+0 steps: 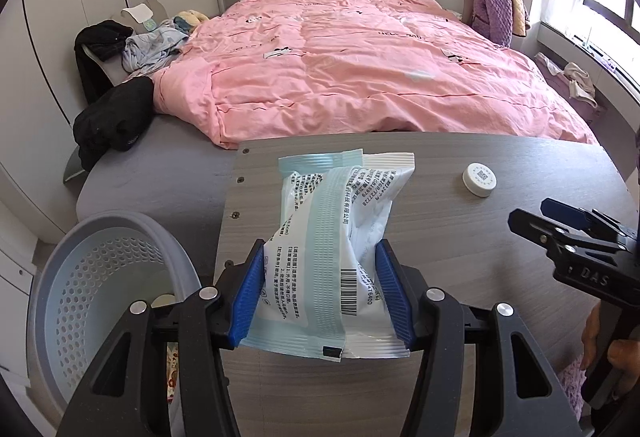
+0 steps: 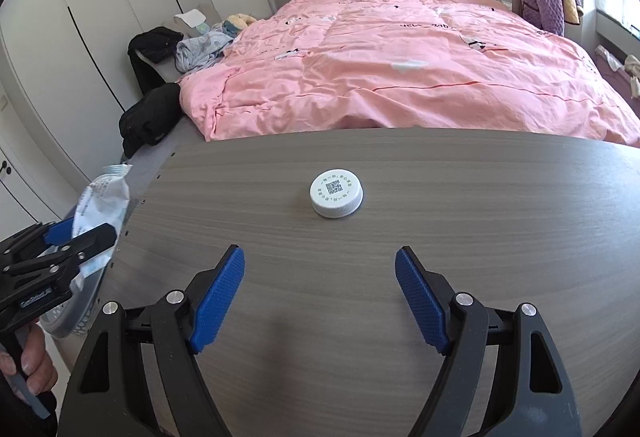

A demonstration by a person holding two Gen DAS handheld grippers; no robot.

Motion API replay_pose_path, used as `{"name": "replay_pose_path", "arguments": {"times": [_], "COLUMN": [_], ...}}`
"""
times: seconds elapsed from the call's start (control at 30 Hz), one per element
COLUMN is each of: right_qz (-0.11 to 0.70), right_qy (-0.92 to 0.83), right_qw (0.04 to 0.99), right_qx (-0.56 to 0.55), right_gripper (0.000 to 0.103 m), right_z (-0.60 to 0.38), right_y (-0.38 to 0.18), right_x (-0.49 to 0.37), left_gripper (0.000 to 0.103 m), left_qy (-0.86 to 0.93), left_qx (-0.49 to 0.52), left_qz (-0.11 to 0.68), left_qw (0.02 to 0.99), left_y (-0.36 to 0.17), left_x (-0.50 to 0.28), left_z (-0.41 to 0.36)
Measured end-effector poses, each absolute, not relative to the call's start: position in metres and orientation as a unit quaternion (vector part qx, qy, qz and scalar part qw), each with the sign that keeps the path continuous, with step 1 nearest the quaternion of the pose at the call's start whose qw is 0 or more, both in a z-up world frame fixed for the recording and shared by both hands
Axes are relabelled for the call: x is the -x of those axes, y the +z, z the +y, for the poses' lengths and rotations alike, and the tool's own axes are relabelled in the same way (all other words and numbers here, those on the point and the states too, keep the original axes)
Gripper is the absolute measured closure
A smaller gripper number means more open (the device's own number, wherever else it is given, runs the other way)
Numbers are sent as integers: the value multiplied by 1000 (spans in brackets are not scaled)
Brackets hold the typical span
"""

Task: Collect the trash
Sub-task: 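Lift the packet with the left tool while the right tool closes on the white tin, then carry the packet and white tin over the blue basket with both tools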

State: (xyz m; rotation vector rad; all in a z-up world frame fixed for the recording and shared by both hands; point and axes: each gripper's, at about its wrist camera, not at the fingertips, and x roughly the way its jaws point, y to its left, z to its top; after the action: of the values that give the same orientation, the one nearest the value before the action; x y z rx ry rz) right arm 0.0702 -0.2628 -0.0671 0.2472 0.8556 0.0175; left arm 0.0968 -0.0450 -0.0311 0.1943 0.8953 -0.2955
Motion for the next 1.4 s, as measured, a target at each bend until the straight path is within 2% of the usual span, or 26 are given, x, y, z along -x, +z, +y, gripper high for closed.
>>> {"name": "replay_pose_path", "arguments": {"times": [0.33,0.53,0.77,0.93,1.4], "right_qz": [430,441,448,443,442], "right_qy": [-12,-29,-39,-37,-6], "right_qw": [900,896,892,896,896], "right_qx": [-78,-49,-35,-23,-55], "right_gripper": [27,32,41,64,64], "right_z": [-259,-253,-250,-244,-226], "right_y": [-74,-83,-91,-90,-85], "right_x": [-110,-122,-132,-132,-92], "left_gripper": [50,50,50,50,50], "left_qy": [-130,-123,-114,-110,-110], "left_qx": [-87,-82,-74,-70,-63], "left_qz": [427,429,433,437,447], "left_qw": [891,891,891,890,886], "left_y": [-29,-31,-33,-36,-40], "left_x": [-88,-86,-85,-85,-77], "left_z": [-38,-29,-19,-15,-10]}}
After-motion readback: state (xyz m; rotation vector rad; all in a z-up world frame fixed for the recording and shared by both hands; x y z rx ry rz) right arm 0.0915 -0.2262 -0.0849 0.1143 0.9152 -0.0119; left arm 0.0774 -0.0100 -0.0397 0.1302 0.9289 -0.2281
